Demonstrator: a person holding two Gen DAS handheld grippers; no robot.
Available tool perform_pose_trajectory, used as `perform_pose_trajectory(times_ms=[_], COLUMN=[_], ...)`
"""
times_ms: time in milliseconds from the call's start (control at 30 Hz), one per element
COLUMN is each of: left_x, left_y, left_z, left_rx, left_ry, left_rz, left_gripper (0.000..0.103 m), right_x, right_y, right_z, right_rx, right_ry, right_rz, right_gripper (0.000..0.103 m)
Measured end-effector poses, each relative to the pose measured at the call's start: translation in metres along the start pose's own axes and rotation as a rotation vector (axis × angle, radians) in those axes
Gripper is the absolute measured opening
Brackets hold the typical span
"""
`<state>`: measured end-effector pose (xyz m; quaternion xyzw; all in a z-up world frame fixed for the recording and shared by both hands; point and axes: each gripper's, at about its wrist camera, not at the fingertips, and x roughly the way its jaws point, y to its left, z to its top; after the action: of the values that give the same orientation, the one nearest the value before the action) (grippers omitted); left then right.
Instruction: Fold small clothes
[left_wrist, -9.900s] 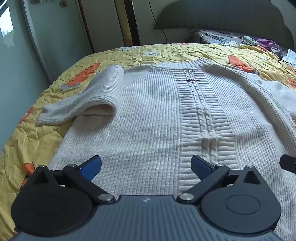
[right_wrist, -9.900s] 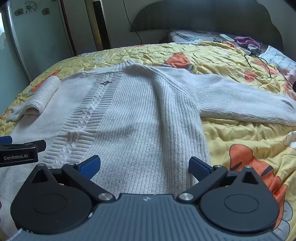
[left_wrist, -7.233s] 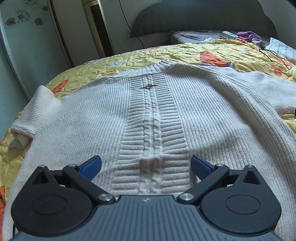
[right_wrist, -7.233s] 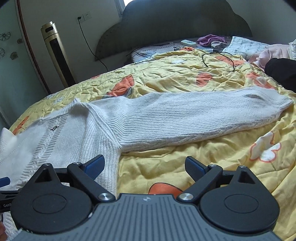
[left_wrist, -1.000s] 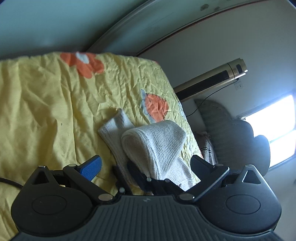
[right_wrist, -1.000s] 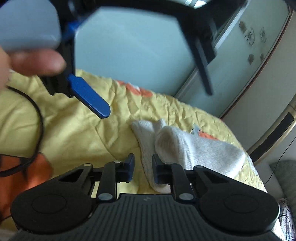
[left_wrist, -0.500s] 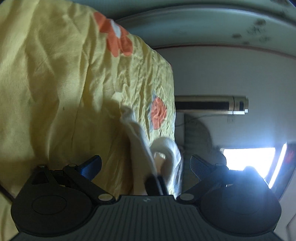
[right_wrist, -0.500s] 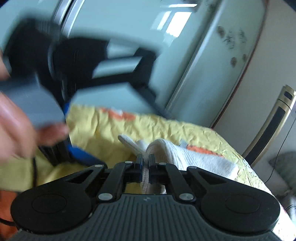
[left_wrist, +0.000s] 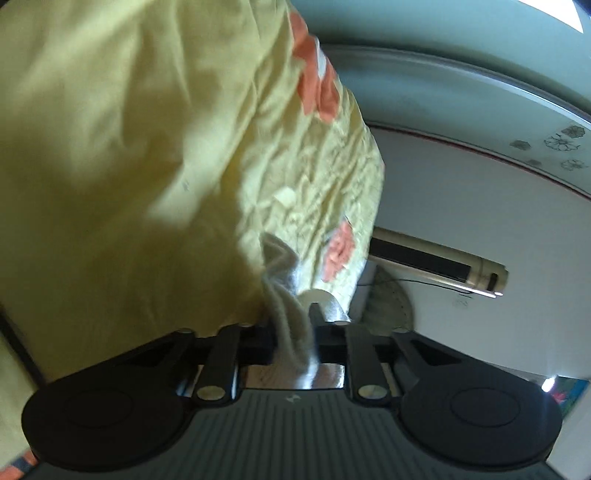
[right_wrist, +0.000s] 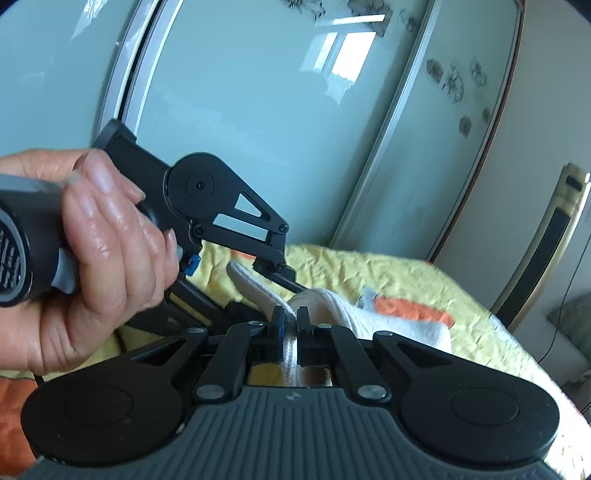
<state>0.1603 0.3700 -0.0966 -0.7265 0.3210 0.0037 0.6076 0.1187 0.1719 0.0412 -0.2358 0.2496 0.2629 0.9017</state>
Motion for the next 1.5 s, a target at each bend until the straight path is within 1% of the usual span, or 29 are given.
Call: perform_pose_trajectory(times_ms=[67, 133, 167, 200, 233, 300, 367, 433, 467, 500, 533, 567, 600, 700, 767, 800, 833, 867, 967, 1033, 1100, 1133, 1200, 1267, 1333, 1367, 1400, 1433, 1500], left_x=[-0.002, -0.008, -0.011, -0.012, -0.013, -0.017, -0.023, -0.028, -0.029, -0.027, -0.027, -0.027, -0.026, -0.023, -0.024, -0.029, -0.032, -0.037, -0.046, -0.048, -0.045, -0.044, -0.039, -0.035, -0.025, -0.021, -0.017, -0.015, -0.017], left_y=[-0.008, -0.027, -0.038, -0.052, -0.067, -0.092, -0.115, -0.136, -0.143, -0.147, -0.148, -0.145, -0.139, -0.115, -0.093, -0.081, -0.07, -0.061, -0.043, -0.033, -0.023, -0.016, -0.006, 0.005, 0.015, 0.018, 0.021, 0.02, 0.013], left_z=[0.006, 0.011, 0.013, 0.015, 0.017, 0.019, 0.021, 0.02, 0.019, 0.02, 0.02, 0.019, 0.017, 0.009, 0.009, 0.009, 0.01, 0.009, 0.01, 0.01, 0.015, 0.018, 0.02, 0.023, 0.023, 0.023, 0.022, 0.02, 0.015], left_rx=[0.057, 0.175, 0.241, 0.32, 0.404, 0.533, 0.632, 0.74, 0.785, 0.807, 0.802, 0.792, 0.785, 0.766, 0.691, 0.642, 0.596, 0.562, 0.507, 0.447, 0.347, 0.284, 0.142, 0.028, -0.046, -0.07, -0.078, -0.068, -0.009], left_ry=[-0.018, -0.059, -0.082, -0.105, -0.131, -0.204, -0.273, -0.341, -0.335, -0.281, -0.218, -0.167, -0.13, 0.006, 0.073, 0.084, 0.08, 0.066, 0.037, 0.018, 0.01, 0.0, -0.031, -0.067, -0.062, -0.052, -0.045, -0.051, -0.071], left_rz=[0.02, 0.055, 0.07, 0.088, 0.11, 0.142, 0.164, 0.197, 0.207, 0.198, 0.183, 0.184, 0.203, 0.276, 0.29, 0.283, 0.265, 0.248, 0.201, 0.155, 0.09, 0.043, -0.034, -0.068, -0.073, -0.073, -0.061, -0.043, -0.017], left_gripper=[0.01, 0.008, 0.008, 0.008, 0.006, 0.003, 0.003, 0.002, 0.002, 0.002, 0.003, 0.003, 0.003, 0.01, 0.027, 0.049, 0.075, 0.082, 0.082, 0.081, 0.081, 0.077, 0.067, 0.045, 0.028, 0.016, 0.01, 0.007, 0.007], right_x=[-0.008, -0.02, -0.026, -0.031, -0.037, -0.048, -0.058, -0.069, -0.074, -0.079, -0.082, -0.085, -0.089, -0.099, -0.101, -0.1, -0.1, -0.103, -0.109, -0.112, -0.115, -0.116, -0.117, -0.117, -0.117, -0.117, -0.118, -0.118, -0.12], right_y=[-0.005, -0.014, -0.02, -0.027, -0.035, -0.054, -0.073, -0.089, -0.095, -0.102, -0.112, -0.12, -0.127, -0.139, -0.14, -0.14, -0.138, -0.139, -0.137, -0.136, -0.135, -0.135, -0.134, -0.135, -0.135, -0.135, -0.135, -0.135, -0.135], right_z=[-0.002, -0.004, -0.007, -0.01, -0.015, -0.027, -0.04, -0.056, -0.064, -0.071, -0.079, -0.086, -0.093, -0.114, -0.122, -0.127, -0.13, -0.134, -0.14, -0.142, -0.142, -0.143, -0.145, -0.147, -0.15, -0.151, -0.153, -0.153, -0.154], right_rx=[0.031, 0.082, 0.115, 0.149, 0.183, 0.253, 0.317, 0.366, 0.387, 0.412, 0.449, 0.475, 0.521, 0.619, 0.637, 0.639, 0.639, 0.638, 0.65, 0.656, 0.661, 0.665, 0.677, 0.691, 0.707, 0.712, 0.715, 0.716, 0.714], right_ry=[-0.01, -0.015, -0.016, -0.015, -0.012, 0.01, 0.023, 0.042, 0.052, 0.061, 0.072, 0.055, 0.065, 0.067, 0.067, 0.073, 0.079, 0.083, 0.085, 0.083, 0.079, 0.076, 0.075, 0.072, 0.077, 0.079, 0.081, 0.082, 0.083], right_rz=[0.01, 0.012, 0.012, 0.011, 0.007, -0.01, -0.023, -0.068, -0.093, -0.112, -0.126, -0.11, -0.108, -0.096, -0.094, -0.095, -0.096, -0.094, -0.086, -0.087, -0.093, -0.097, -0.105, -0.105, -0.111, -0.114, -0.117, -0.12, -0.127], right_gripper=[0.016, 0.027, 0.036, 0.04, 0.041, 0.042, 0.044, 0.046, 0.048, 0.05, 0.05, 0.052, 0.052, 0.055, 0.056, 0.056, 0.056, 0.056, 0.056, 0.056, 0.056, 0.056, 0.059, 0.06, 0.06, 0.06, 0.061, 0.061, 0.062])
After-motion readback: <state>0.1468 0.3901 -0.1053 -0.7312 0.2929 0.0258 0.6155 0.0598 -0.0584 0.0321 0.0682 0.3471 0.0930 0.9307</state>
